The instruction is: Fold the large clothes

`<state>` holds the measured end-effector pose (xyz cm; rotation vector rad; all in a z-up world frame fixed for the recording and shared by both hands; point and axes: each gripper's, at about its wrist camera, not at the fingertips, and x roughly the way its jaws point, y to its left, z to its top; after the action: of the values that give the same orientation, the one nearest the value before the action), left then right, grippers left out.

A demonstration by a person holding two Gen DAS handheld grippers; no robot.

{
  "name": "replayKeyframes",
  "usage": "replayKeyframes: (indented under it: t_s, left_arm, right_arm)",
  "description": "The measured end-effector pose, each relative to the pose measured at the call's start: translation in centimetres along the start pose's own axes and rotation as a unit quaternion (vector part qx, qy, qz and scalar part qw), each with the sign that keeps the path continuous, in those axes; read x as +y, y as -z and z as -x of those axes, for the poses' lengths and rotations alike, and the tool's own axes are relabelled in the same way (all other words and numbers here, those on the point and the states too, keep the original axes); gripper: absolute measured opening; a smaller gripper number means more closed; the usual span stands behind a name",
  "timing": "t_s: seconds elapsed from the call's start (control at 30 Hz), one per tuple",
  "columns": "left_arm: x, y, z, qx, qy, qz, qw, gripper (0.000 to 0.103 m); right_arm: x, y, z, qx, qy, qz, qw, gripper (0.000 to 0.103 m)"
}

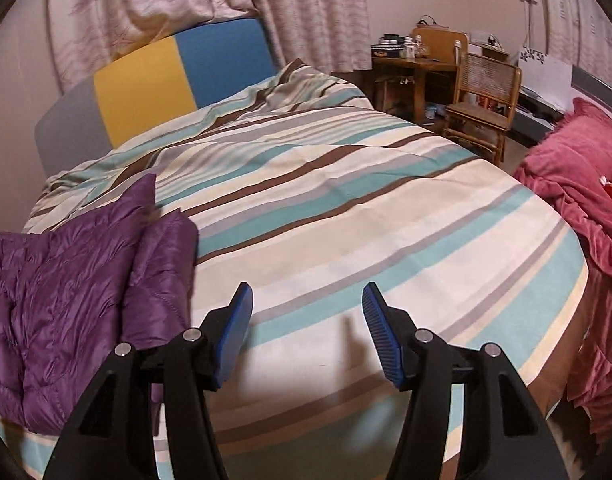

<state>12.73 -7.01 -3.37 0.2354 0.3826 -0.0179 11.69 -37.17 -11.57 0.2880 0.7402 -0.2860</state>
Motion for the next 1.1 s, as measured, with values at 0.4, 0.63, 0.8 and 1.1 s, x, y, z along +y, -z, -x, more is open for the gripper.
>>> replayKeyframes:
  t_s: [0.4,0.63,0.8,1.1]
  left_arm:
    - [-5.7,-1.8,-1.2,-0.021,0.057,-0.060,0.9963,0.024]
    - [-10.2,-0.1,-1.4,-0.026,0.076,-0.137,0.9873,0.024]
    - [-12.7,2.4,-1.6,-0.010,0.098,-0.191,0.9766,0.024]
    - [-16.5,6.4,-2.4,0.012,0.142,-0.257,0.9557,0.028]
  right_arm:
    - [-2.1,-0.8,0.1,-0.003,0.005,-0.030,1.000,0.057]
    - [-2.7,-1.0,0.4,-0.003,0.001,-0.044,0.999,0.057]
    - [-2.6,-0.8,0.3,0.000,-0.004,-0.048,0.999,0.057]
    - [-1.8,-0.6,0.5,0.000,-0.016,-0.045,0.999,0.060]
